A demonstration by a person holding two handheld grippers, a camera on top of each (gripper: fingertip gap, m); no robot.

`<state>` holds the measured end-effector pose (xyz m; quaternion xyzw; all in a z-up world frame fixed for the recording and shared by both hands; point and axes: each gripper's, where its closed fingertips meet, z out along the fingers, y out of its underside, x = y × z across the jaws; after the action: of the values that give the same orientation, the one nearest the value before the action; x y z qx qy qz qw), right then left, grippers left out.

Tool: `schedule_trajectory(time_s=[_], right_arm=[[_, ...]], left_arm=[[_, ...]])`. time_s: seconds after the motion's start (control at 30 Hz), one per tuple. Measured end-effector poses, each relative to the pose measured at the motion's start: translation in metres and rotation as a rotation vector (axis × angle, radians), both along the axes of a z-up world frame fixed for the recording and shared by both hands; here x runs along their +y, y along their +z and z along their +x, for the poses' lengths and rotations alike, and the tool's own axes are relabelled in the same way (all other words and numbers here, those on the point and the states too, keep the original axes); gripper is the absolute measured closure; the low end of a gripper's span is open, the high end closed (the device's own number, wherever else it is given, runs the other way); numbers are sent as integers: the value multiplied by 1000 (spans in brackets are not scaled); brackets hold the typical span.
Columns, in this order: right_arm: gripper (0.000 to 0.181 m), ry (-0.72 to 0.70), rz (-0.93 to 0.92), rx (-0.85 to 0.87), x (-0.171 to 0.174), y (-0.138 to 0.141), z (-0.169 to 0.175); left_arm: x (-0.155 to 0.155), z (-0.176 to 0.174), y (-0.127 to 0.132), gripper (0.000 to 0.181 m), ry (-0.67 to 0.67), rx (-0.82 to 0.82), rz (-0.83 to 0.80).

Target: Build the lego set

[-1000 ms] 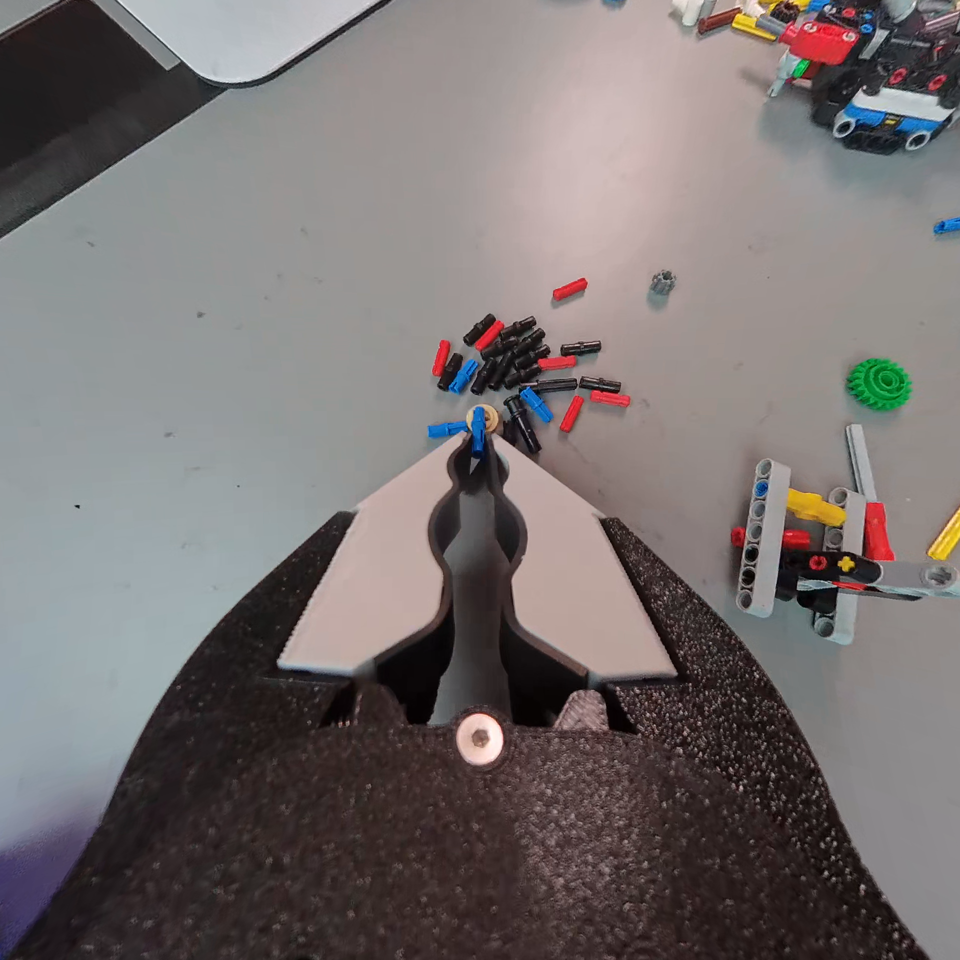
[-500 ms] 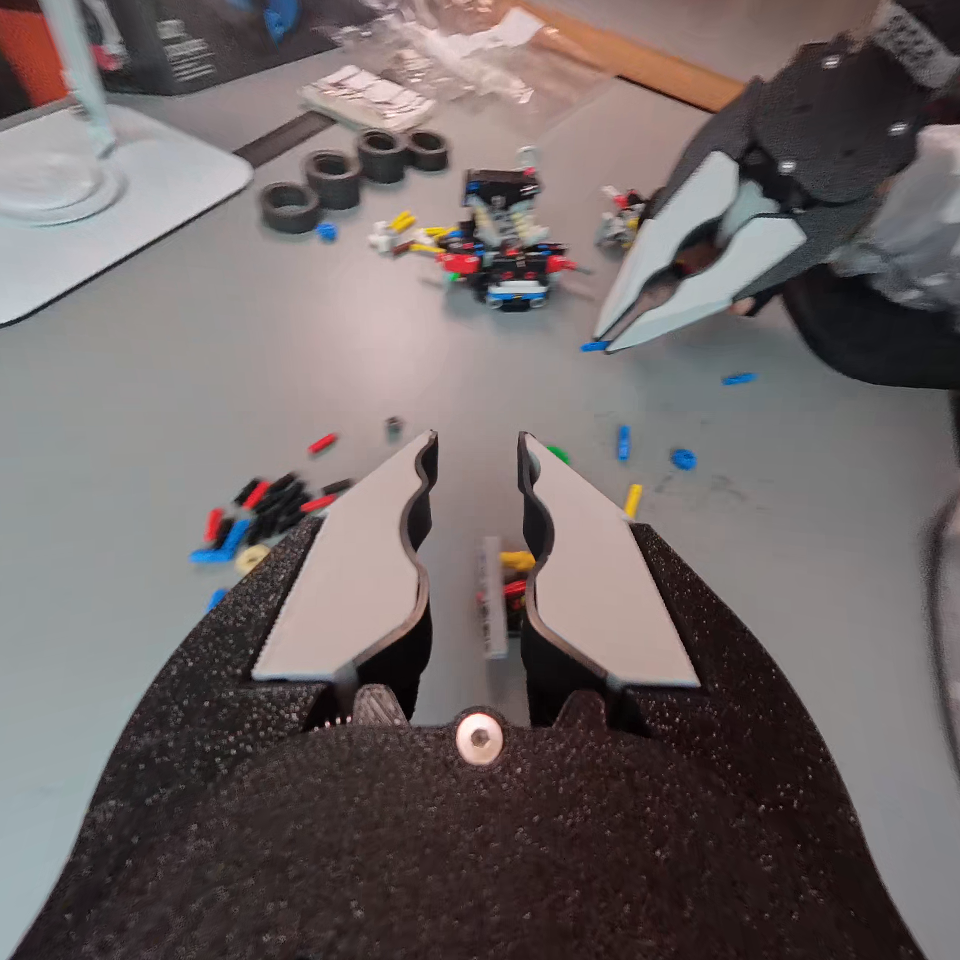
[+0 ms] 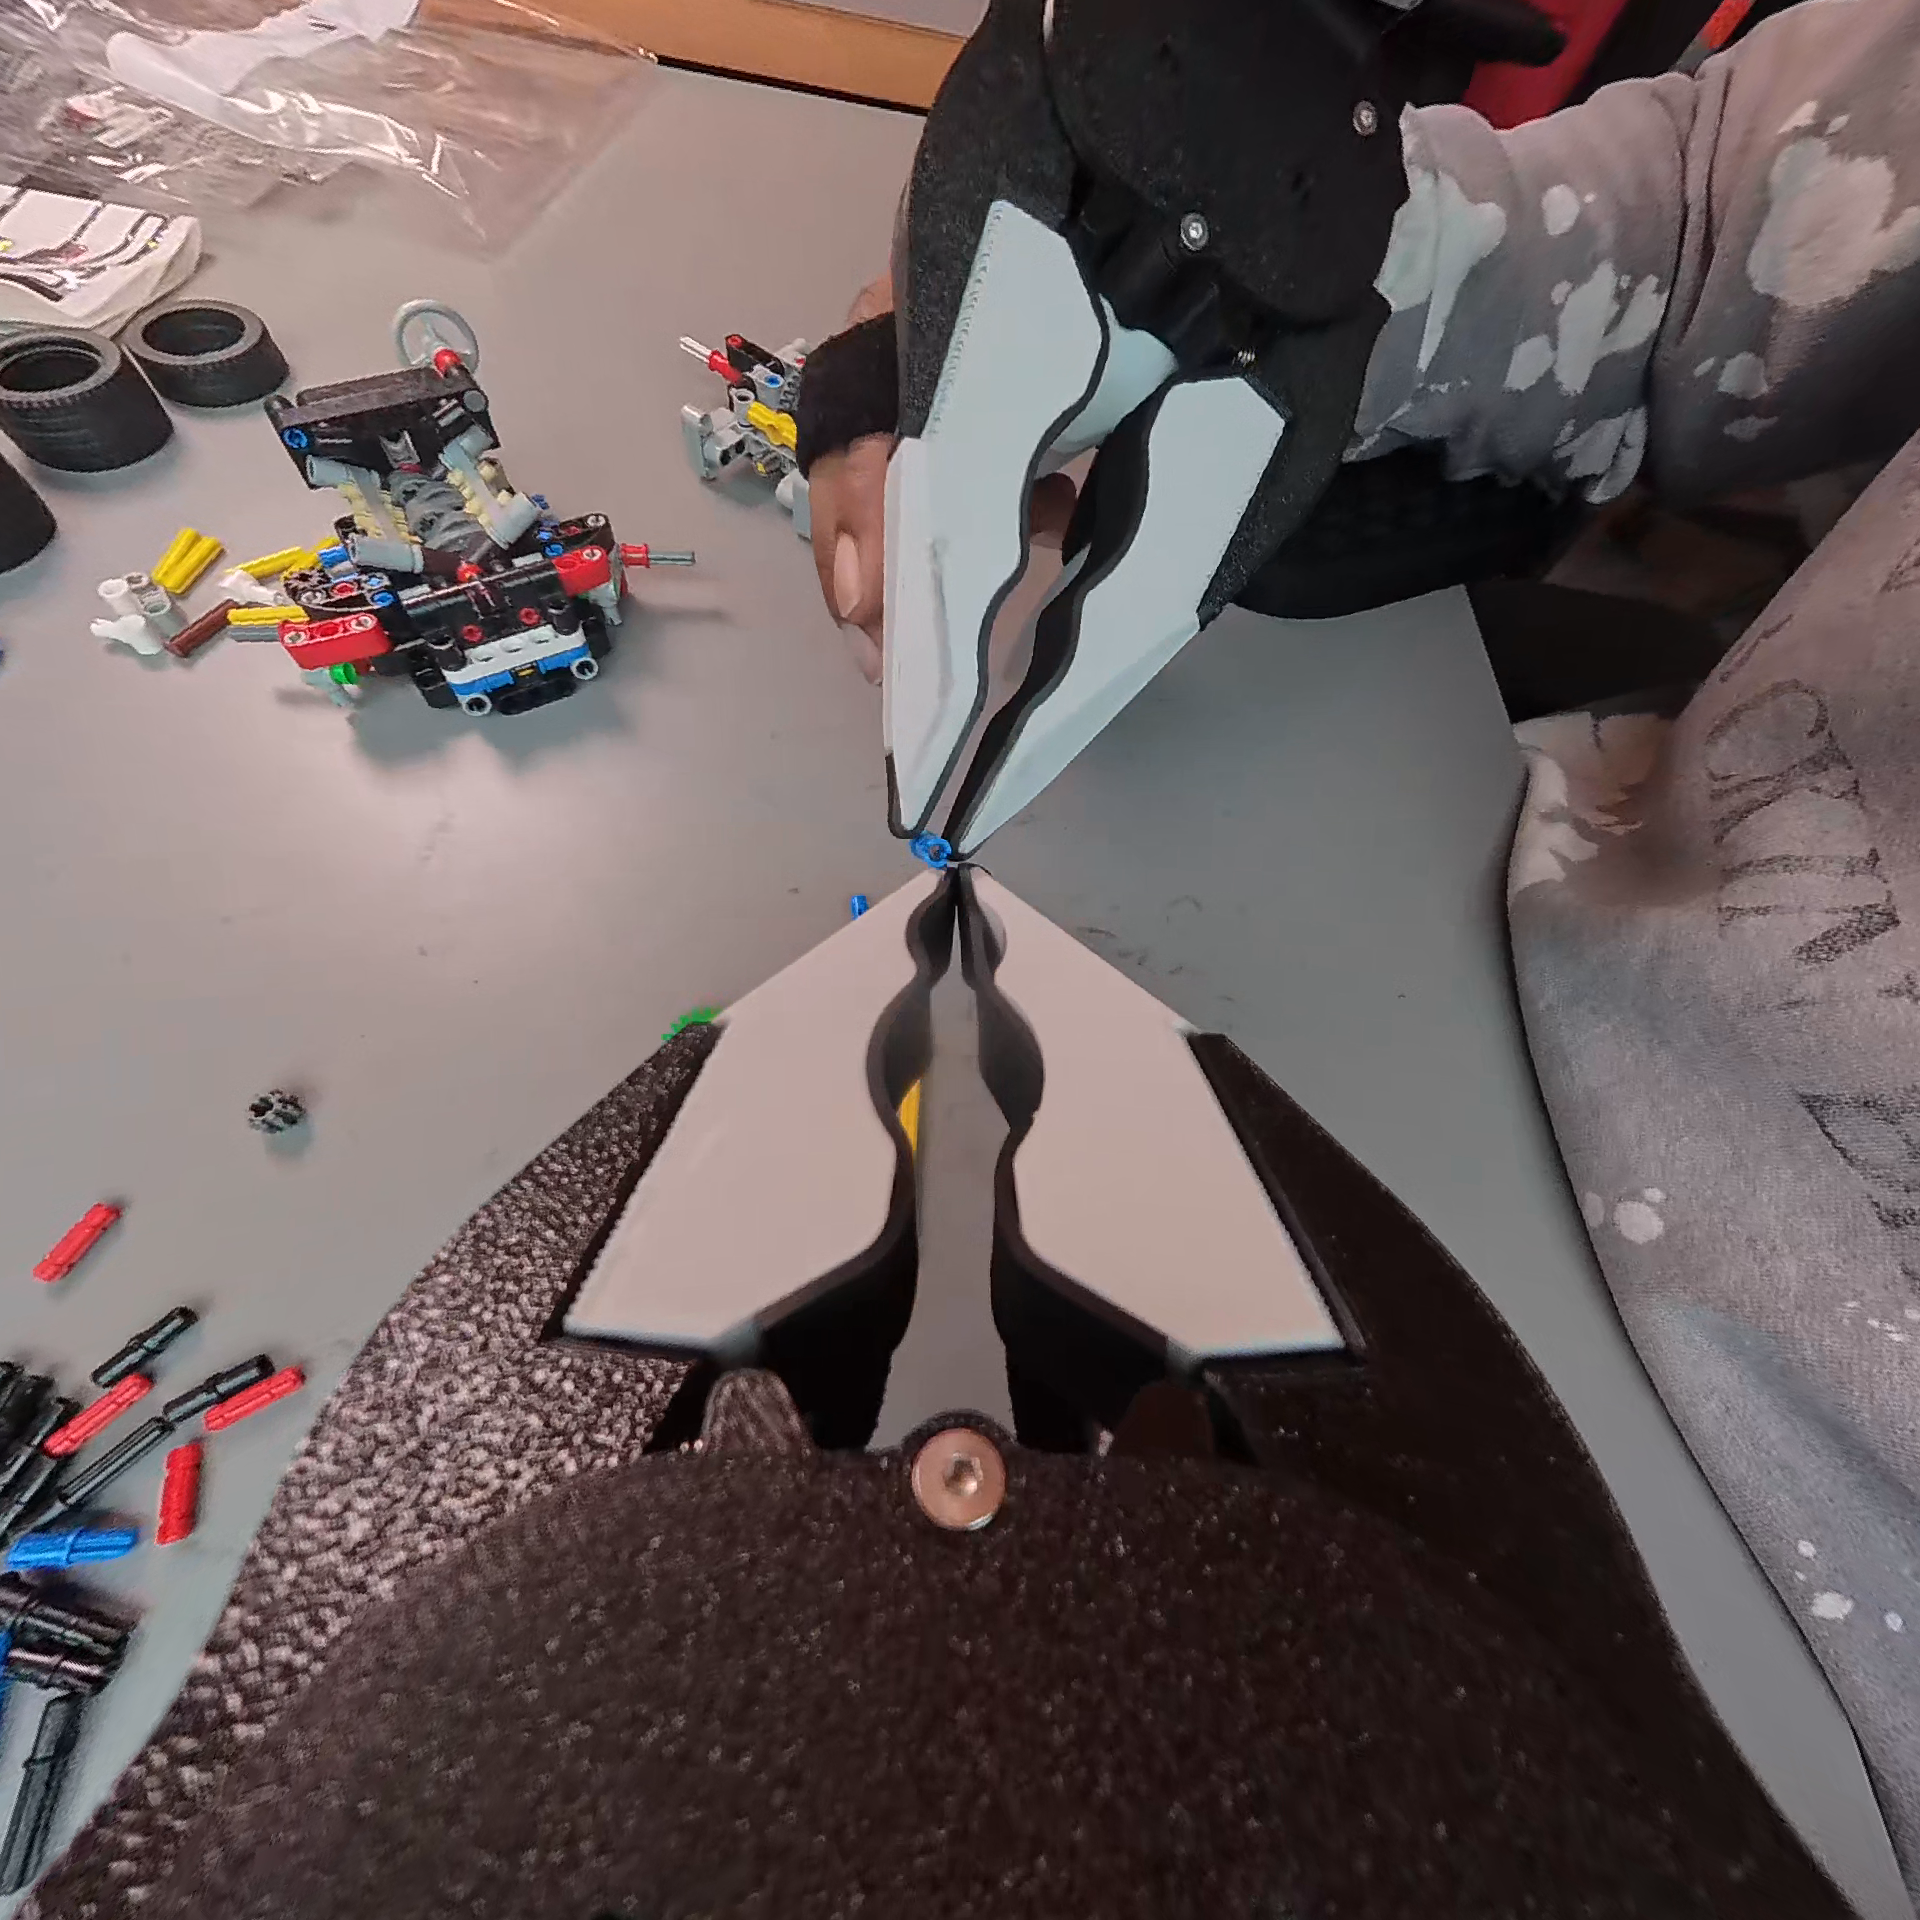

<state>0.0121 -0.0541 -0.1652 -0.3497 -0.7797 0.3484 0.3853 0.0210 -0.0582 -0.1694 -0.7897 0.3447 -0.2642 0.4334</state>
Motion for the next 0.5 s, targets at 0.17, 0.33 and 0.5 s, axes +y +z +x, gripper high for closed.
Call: schedule_trajectory(time_s=[0.17, 0.33, 0.5], right_arm=[[150, -71, 37, -110, 54, 7, 14], [148, -337, 12, -189, 175, 26, 29], [146, -499, -86, -396, 218, -15, 25]], left_arm=[[2, -11, 4, 181, 36, 11, 24], [8, -36, 6, 181, 135, 10, 28], [12, -46, 0, 181, 195, 24, 33]])
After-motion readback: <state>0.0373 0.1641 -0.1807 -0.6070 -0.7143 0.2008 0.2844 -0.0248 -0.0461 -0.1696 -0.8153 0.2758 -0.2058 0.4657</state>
